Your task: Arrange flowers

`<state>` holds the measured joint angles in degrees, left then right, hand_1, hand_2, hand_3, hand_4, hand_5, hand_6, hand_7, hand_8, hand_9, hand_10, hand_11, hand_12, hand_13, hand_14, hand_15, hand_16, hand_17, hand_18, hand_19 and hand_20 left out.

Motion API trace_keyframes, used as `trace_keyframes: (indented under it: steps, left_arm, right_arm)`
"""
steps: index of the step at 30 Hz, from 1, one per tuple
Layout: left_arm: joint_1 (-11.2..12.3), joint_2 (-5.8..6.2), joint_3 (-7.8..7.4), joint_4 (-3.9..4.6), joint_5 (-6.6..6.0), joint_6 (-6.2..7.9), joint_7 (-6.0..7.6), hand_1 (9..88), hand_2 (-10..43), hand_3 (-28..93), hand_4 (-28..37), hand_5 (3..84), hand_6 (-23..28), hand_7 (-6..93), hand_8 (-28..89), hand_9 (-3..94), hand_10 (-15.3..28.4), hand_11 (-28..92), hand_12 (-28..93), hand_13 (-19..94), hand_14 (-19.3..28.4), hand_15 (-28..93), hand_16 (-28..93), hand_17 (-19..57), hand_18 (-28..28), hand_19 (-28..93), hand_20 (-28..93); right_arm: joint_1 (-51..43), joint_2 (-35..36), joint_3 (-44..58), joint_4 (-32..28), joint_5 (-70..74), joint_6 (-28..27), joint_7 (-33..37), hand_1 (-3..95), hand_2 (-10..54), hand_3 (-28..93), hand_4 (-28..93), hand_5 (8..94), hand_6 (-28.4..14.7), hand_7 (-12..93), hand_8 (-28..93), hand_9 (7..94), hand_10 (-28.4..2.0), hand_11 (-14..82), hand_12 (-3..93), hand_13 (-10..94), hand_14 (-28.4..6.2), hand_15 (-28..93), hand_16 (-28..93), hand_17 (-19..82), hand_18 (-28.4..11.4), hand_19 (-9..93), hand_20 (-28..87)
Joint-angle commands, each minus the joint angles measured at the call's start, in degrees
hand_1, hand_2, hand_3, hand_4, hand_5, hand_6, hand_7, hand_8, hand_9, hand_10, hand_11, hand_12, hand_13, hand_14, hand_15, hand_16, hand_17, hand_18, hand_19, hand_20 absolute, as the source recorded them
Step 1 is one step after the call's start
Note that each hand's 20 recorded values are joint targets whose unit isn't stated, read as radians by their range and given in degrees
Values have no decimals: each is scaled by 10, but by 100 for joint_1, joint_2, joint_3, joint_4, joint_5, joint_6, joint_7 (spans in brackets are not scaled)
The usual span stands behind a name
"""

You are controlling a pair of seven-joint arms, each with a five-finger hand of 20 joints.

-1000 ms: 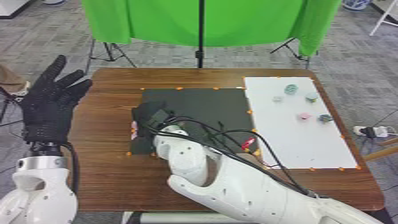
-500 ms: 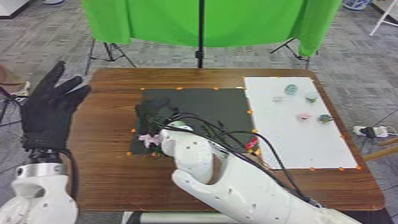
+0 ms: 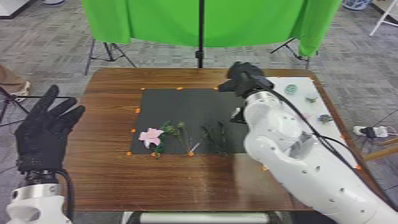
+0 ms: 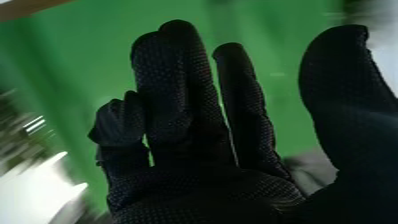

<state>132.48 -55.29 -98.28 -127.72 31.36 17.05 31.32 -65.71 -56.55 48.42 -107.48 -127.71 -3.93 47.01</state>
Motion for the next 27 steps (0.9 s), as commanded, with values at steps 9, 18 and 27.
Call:
trace_keyframes:
  steps: [9,18,27]
  left_arm:
    - [160,187,199,-26,-268,204,272,258,90,738,-219,335,78,126,-90,338,203,279,134,242,257,560,-76,-85,234,494,253]
    - [-6,-108,215,71,-59,59,41,260,89,740,-217,335,78,126,-90,338,202,280,134,243,258,561,-76,-85,234,492,253]
    - [16,-165,219,94,-41,6,14,262,88,740,-217,334,79,126,-90,338,202,281,133,242,257,562,-77,-85,233,492,253]
  right_arm:
    - [-408,1594,607,1030,539,-541,887,338,-95,732,-283,564,-17,129,-111,650,-204,258,150,563,-161,731,101,280,-283,932,528]
    - [-446,1352,492,1147,528,-713,709,347,-95,734,-282,595,-1,139,-113,676,-190,275,154,579,-152,726,101,270,-284,931,524]
    - [-368,1248,208,1527,430,-598,857,414,-95,766,-282,682,19,159,-121,751,-157,268,157,650,-117,692,115,286,-284,930,512]
